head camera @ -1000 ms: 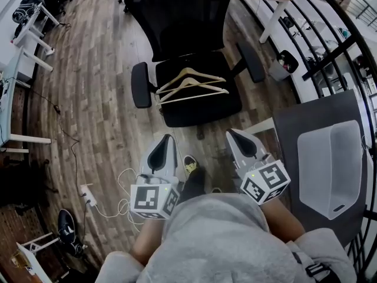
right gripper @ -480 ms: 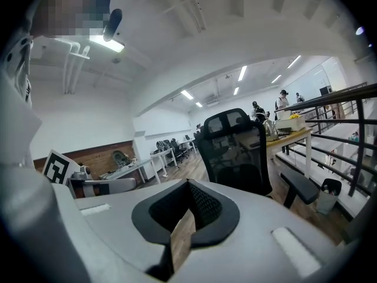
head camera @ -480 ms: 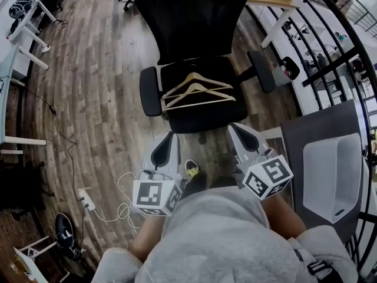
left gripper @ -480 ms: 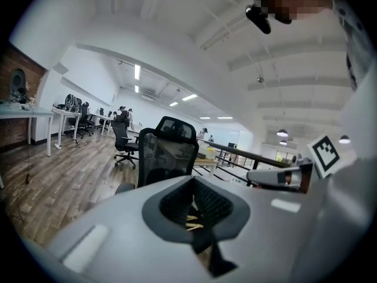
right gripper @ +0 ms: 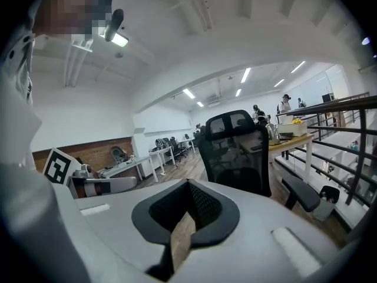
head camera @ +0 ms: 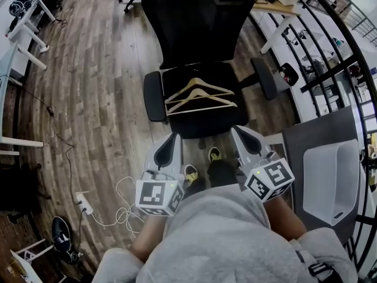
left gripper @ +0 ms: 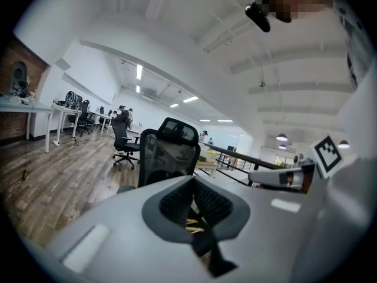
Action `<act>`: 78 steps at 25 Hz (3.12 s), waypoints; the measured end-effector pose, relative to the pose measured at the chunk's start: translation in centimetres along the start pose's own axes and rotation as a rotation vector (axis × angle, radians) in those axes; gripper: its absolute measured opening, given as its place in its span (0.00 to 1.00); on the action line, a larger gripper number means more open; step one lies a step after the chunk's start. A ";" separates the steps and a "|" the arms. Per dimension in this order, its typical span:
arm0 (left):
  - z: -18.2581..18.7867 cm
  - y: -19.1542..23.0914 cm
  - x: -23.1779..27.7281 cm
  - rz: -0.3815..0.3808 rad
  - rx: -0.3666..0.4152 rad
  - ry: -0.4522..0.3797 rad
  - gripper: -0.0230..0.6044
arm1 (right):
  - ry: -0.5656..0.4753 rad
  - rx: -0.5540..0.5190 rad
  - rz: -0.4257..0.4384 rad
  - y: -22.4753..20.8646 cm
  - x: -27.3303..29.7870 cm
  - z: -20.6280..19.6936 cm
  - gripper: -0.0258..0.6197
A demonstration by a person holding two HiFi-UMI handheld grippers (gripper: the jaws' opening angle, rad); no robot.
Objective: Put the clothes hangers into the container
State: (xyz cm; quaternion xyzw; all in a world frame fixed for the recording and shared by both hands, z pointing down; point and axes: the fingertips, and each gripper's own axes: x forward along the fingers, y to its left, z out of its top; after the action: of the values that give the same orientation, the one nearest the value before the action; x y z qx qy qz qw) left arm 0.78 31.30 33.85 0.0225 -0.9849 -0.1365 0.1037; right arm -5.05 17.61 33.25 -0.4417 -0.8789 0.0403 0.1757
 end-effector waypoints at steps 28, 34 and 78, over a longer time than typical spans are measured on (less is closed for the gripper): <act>-2.8 3.4 21.2 0.040 0.152 0.206 0.05 | 0.073 0.110 -0.009 -15.4 12.1 -0.4 0.04; -7.3 6.4 29.0 0.074 0.248 0.327 0.06 | 0.148 0.182 -0.017 -20.6 16.3 -3.6 0.04; -42.3 22.6 43.2 0.118 0.582 1.103 0.15 | 0.372 0.356 0.084 -27.3 25.9 -16.9 0.04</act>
State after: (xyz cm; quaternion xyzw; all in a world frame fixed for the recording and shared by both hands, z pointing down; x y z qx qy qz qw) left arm -32.91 38.69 88.41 0.0626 -0.7827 0.1752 0.5939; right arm -34.23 20.12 62.33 -0.4396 -0.7915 0.1200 0.4074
